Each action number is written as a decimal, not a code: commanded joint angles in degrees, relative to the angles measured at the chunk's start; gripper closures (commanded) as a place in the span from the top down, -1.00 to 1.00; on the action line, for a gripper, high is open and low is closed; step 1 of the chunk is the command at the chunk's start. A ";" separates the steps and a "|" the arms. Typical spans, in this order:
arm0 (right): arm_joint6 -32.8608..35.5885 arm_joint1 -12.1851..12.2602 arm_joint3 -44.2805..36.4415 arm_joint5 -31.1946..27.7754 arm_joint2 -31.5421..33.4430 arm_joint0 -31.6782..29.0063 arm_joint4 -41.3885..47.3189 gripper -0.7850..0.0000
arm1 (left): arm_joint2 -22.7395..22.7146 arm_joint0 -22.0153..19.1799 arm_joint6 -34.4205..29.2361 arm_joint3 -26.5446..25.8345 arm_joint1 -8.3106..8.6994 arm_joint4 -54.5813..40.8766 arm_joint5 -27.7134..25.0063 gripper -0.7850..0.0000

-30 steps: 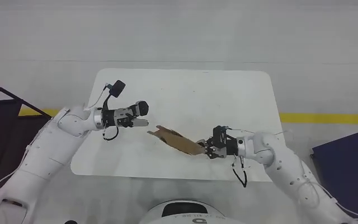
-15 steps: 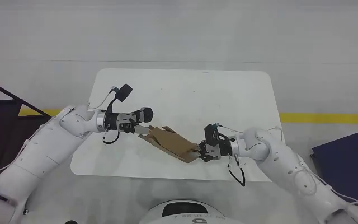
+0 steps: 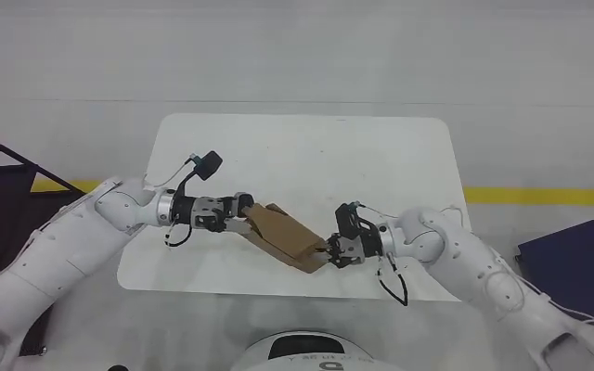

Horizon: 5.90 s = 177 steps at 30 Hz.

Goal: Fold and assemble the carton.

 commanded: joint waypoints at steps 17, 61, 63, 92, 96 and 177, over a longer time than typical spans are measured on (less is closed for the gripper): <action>0.06 0.61 0.21 0.00 -4.43 3.32 0.21 -1.00 | 6.82 -3.90 0.00 0.50 1.55 -1.34 0.00 0.32; -6.61 0.78 5.31 0.00 -11.53 8.76 5.29 -0.07 | 24.51 -12.26 -1.15 5.05 -1.28 -13.96 1.15 -1.00; -9.56 1.26 6.29 0.00 -10.43 8.33 4.68 -0.08 | 24.51 -12.58 -3.63 6.63 -2.23 -21.09 3.63 -1.00; -45.07 9.31 -7.90 0.00 -10.38 0.07 -0.45 -0.24 | 6.45 -7.08 -23.19 25.38 -14.77 -54.39 23.19 -1.00; -44.56 8.75 -8.26 0.00 -14.71 2.85 3.58 -0.13 | 2.92 -5.75 -24.73 27.40 -16.47 -54.29 24.72 -1.00; 23.67 -29.95 19.99 0.00 25.33 -10.74 38.09 0.21 | -28.64 5.51 -27.32 24.30 -26.04 -18.93 27.31 -1.00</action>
